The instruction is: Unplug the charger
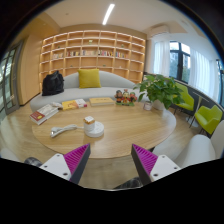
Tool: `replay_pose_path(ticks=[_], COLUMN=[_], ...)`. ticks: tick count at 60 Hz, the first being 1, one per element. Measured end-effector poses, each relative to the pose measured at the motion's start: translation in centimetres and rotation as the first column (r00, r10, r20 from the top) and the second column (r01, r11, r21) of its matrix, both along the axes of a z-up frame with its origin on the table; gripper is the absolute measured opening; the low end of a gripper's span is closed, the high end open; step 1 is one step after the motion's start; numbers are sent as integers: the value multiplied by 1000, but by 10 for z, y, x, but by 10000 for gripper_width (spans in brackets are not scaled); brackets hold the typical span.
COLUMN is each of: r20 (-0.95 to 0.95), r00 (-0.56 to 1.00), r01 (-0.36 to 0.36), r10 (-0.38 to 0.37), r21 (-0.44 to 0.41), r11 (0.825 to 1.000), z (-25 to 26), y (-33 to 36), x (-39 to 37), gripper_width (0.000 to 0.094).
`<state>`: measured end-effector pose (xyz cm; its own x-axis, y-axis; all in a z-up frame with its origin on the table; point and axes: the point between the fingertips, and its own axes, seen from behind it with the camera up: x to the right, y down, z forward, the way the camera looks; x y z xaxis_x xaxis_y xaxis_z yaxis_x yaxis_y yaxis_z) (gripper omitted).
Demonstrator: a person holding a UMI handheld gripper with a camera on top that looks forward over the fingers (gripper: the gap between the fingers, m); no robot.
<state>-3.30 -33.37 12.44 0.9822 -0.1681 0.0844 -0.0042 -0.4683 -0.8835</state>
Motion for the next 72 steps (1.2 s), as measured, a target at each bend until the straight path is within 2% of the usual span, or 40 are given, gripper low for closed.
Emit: replay_pose_path(ticks=[11, 25, 32, 35, 42, 45, 52, 63, 72], r20=[-52, -67, -76, -82, -72, -40, -47, -62, -67], r00=[997, 997, 997, 996, 997, 999, 999, 998, 997], r01=[-62, -43, -26, -27, -14, 11, 6, -19, -24], r10=[64, 47, 33, 36, 24, -6, 1, 28, 34], r21=[49, 56, 92, 110, 127, 132, 140, 139, 146], r11=[997, 997, 995, 994, 992, 991, 990, 990, 989], z=[-24, -59, -67, -68, -71, -72, -73, -72, -66], y=[77, 176, 209, 221, 233, 235, 234, 235, 234], x=[-53, -70, -70, -68, -66, -57, -59, -63, -58], gripper_width=[853, 854, 848, 792, 579, 448, 402, 247, 226])
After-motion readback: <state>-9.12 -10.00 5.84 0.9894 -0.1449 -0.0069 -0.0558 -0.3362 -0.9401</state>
